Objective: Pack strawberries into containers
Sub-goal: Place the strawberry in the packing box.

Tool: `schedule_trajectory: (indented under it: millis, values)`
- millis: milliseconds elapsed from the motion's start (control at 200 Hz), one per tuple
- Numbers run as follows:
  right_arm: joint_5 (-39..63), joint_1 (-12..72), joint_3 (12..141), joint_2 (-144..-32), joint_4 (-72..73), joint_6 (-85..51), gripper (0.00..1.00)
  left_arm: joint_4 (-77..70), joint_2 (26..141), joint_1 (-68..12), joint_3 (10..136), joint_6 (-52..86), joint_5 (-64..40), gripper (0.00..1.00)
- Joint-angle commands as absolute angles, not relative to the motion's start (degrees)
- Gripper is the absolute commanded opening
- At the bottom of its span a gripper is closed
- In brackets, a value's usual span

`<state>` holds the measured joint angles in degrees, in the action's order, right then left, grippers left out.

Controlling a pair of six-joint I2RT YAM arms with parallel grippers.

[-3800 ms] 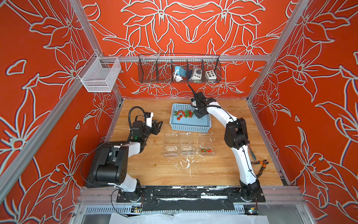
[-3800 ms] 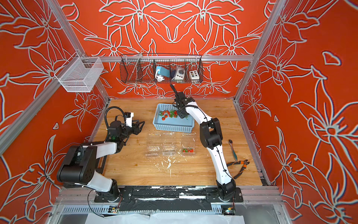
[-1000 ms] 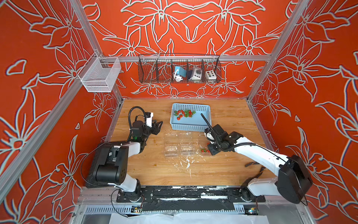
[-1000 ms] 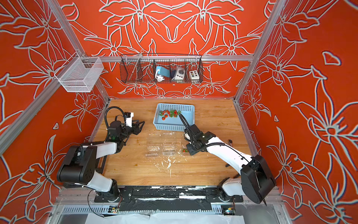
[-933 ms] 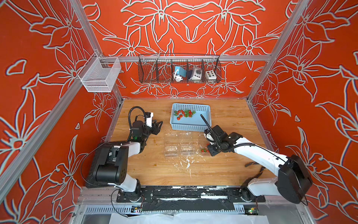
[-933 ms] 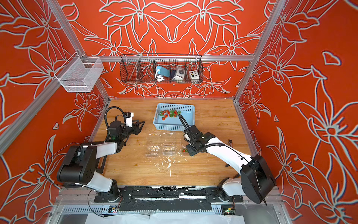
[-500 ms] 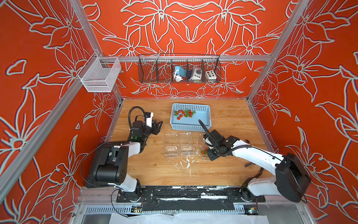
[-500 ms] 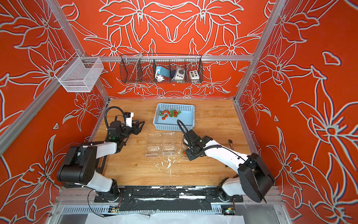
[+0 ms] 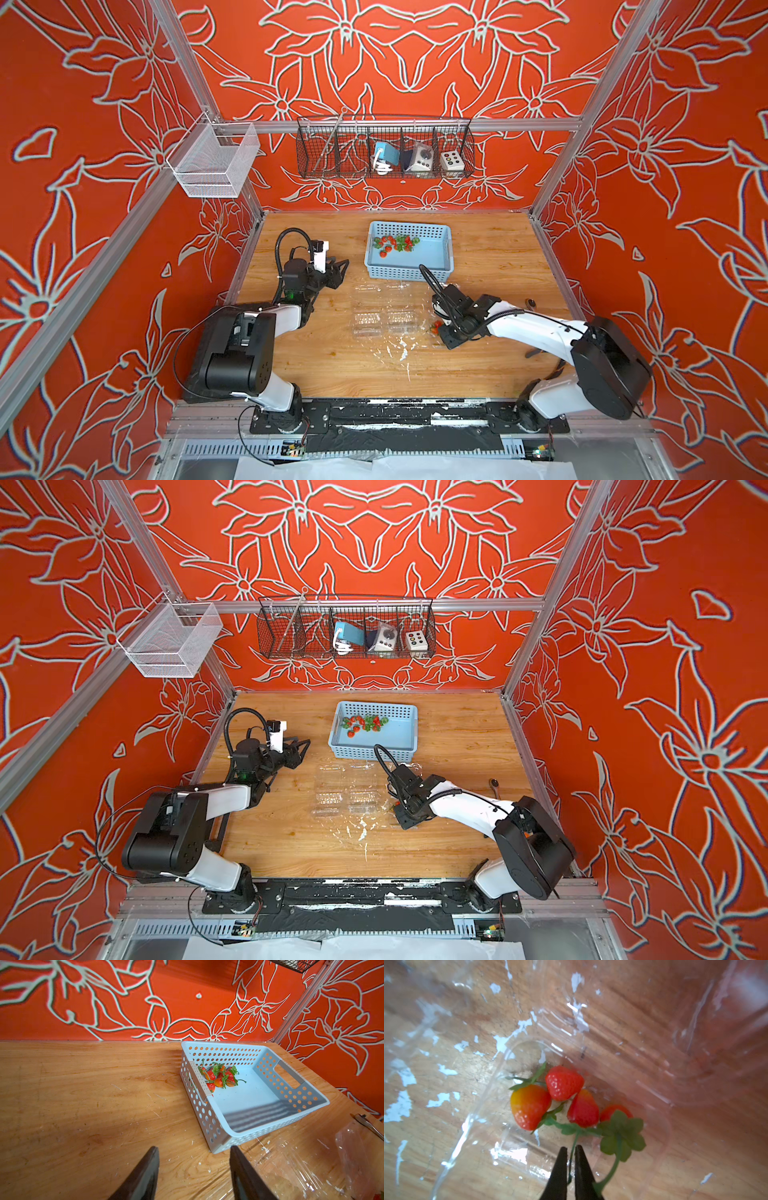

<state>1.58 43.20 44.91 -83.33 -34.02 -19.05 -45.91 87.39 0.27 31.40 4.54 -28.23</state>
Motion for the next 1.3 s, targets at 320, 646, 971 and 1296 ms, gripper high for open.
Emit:
schedule_trajectory:
  millis: [320,646,971,1296]
  values:
    - [-1.6,43.7,44.7,-87.8,-31.6,-22.9,0.26,-46.8,87.2,0.1,31.7,4.5,-28.5,0.54]
    - [-4.9,41.7,49.1,-92.4,-30.6,-22.2,0.28,-46.7,87.1,0.1,31.7,4.5,-28.5,0.54]
    - [-5.8,39.4,50.3,-93.8,-30.1,-21.3,0.29,-46.7,87.1,0.1,31.9,4.5,-28.6,0.54]
    - [-6.3,38.9,51.7,-88.6,-32.4,-19.4,0.34,-46.7,87.1,0.1,31.8,4.5,-28.6,0.54]
